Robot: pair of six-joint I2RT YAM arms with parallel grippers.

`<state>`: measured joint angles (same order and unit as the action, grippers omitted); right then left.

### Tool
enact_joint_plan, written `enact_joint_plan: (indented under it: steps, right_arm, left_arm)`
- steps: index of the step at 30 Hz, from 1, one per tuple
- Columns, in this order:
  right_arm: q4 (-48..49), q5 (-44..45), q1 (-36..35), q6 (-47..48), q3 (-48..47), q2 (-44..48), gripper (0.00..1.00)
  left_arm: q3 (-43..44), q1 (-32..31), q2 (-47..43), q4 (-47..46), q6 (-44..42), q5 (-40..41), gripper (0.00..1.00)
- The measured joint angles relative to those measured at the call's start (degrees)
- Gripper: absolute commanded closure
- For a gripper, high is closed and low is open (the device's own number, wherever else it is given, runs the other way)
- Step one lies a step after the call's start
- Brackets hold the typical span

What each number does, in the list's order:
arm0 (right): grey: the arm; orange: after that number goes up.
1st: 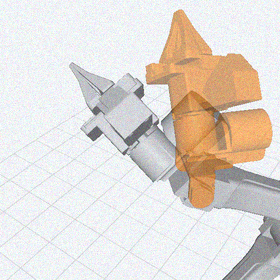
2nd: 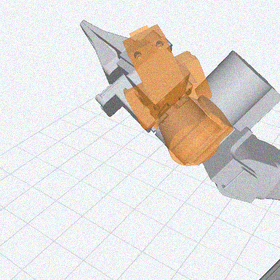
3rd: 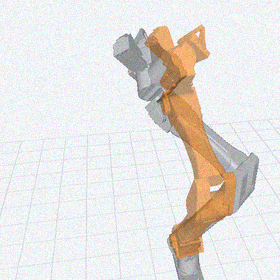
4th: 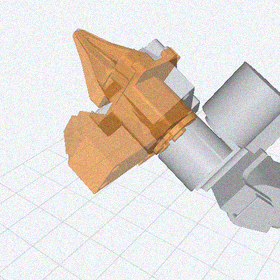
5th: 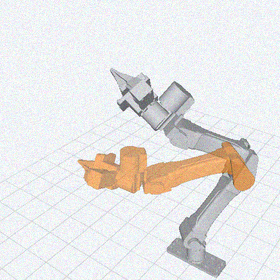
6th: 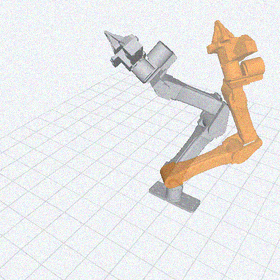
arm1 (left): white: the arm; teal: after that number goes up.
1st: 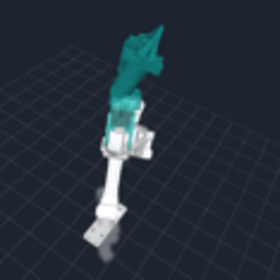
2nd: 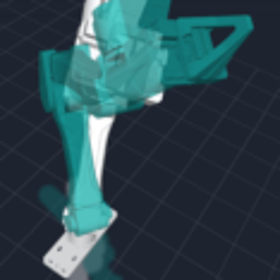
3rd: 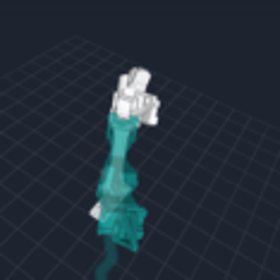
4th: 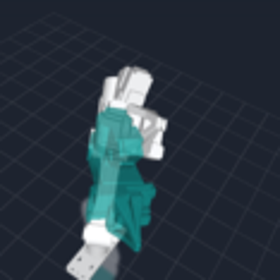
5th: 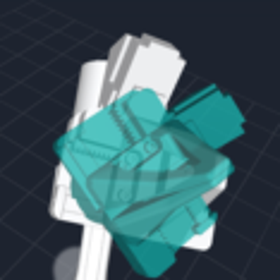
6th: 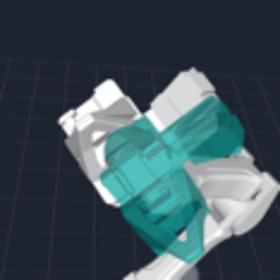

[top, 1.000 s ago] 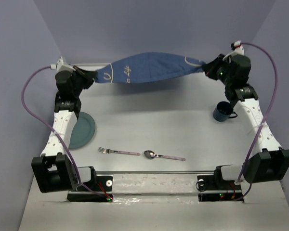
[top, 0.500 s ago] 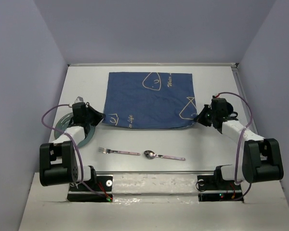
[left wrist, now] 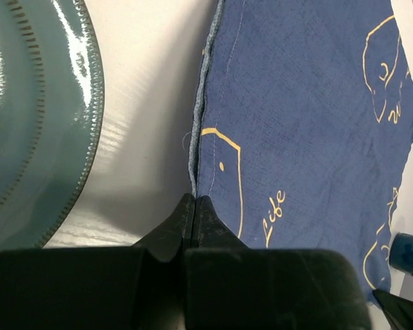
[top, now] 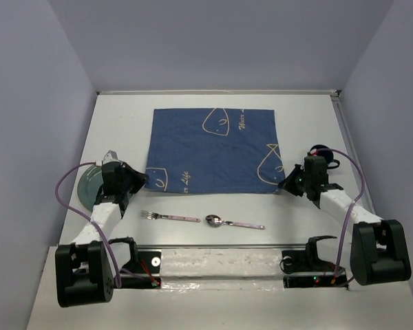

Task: Set the dinner table for one person

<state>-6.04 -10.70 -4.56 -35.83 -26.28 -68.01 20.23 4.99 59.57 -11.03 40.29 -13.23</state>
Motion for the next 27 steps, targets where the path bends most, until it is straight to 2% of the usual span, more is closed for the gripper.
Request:
enact_joint_plan:
  steps: [11, 20, 22, 23, 24, 25, 26, 27]
  right_arm:
    - [-5.51, 2.93, 0.00, 0.00, 0.09, 7.45, 1.00]
    - [-10.01, 2.95, 0.00, -1.11, 0.15, 10.62, 1.00]
    - [-10.43, 2.95, 0.00, -1.46, 0.15, 11.17, 0.93]
    - [-10.64, 2.95, 0.00, -1.55, 0.15, 11.43, 0.83]
    - [-10.78, 2.99, 0.00, -1.73, 0.15, 11.63, 0.79]
    - [-11.04, 3.17, 0.00, -1.99, 0.15, 11.76, 0.76]
    - [-11.30, 3.39, 0.00, -1.92, 0.15, 11.85, 0.73]
    - [-11.47, 3.45, 0.00, -1.97, 0.15, 11.85, 0.70]
  left_arm:
    - [-2.21, -0.15, -8.11, 6.10, 0.98, 1.97, 1.00]
    - [-2.89, -0.72, -9.92, 8.63, 2.62, 3.04, 1.00]
    - [-2.89, -0.98, -10.51, 8.98, 2.97, 3.37, 1.00]
    - [-2.89, -1.16, -10.75, 9.18, 3.15, 3.58, 0.98]
    - [-2.89, -1.20, -11.02, 9.38, 3.32, 3.67, 0.89]
    - [-2.89, -1.20, -11.39, 9.66, 3.50, 3.78, 0.79]
    - [-2.89, -1.18, -11.96, 10.08, 3.85, 4.00, 0.62]
    - [-2.89, -1.20, -12.37, 10.36, 3.69, 4.09, 0.54]
